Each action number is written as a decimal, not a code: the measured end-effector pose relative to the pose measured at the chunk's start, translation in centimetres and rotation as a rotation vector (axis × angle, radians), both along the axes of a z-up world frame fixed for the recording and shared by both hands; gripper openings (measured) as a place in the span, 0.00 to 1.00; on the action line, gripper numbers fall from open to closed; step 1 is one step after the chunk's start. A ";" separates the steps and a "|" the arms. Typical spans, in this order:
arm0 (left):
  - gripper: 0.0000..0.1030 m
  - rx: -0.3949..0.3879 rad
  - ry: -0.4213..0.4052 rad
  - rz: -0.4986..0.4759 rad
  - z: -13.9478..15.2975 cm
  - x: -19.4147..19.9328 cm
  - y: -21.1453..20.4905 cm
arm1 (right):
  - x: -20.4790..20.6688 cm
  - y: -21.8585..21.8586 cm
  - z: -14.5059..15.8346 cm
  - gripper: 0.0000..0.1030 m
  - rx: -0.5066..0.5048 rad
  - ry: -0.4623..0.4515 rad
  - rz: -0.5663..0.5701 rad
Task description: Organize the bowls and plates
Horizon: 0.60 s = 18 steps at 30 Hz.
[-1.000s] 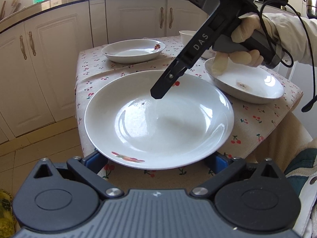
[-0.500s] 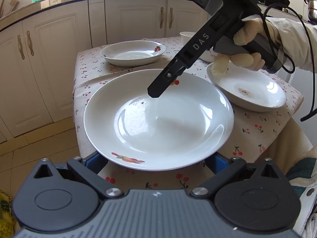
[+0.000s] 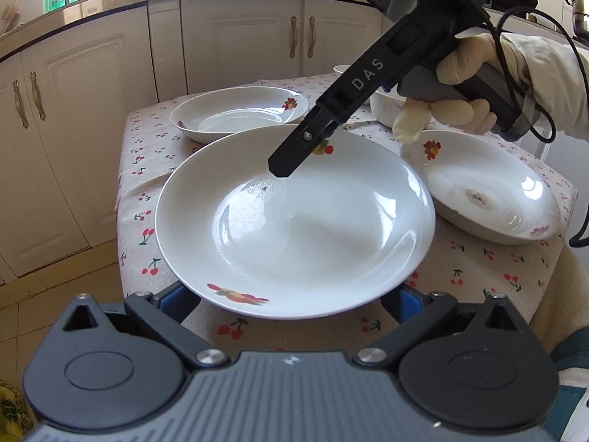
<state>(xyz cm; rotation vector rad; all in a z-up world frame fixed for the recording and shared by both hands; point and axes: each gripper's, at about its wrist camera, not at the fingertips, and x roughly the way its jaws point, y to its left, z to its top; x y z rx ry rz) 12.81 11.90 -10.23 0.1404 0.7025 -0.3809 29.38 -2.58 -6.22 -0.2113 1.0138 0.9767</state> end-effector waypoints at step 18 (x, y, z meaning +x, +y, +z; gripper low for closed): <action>0.99 0.008 0.008 -0.006 -0.3 1.4 -0.6 | 1.3 -0.9 -1.0 0.70 -0.005 0.010 -0.038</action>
